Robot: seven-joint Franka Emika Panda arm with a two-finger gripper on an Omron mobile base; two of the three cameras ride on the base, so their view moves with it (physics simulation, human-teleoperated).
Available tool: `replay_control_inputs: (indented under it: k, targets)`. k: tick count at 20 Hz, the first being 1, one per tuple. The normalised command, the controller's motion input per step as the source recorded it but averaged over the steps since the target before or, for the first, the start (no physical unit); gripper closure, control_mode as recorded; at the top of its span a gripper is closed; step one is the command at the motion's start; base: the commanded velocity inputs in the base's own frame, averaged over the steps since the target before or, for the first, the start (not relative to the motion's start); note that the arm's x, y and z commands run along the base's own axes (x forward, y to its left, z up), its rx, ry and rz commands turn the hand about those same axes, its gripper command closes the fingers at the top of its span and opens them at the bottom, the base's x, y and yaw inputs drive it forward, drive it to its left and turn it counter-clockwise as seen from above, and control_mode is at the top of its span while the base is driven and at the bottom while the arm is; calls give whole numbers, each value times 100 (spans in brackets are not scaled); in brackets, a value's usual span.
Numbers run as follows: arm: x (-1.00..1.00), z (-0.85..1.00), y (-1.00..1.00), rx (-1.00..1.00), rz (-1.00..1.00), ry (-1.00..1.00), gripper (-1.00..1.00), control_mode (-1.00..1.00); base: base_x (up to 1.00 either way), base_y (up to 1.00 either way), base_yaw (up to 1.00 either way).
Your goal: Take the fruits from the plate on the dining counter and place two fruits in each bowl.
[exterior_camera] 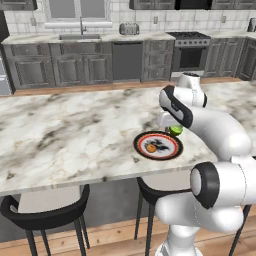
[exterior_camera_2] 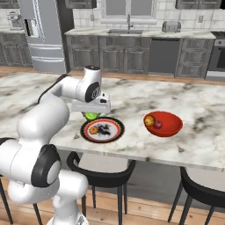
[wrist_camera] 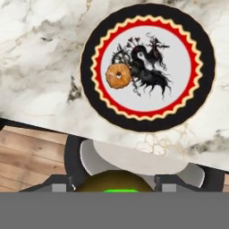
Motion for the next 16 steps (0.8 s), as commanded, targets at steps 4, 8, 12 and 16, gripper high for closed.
replay_control_inputs:
  k: [4,8,12,16]
  targets:
    - [0,0,0,0,0,0,100,-100,0,0,0]
    - [0,0,0,0,0,-1,100,100,-16,-15,0]
    - [0,0,0,0,0,0,100,100,-49,-92,-6]
    - [0,0,0,0,0,0,100,100,-29,-100,-9]
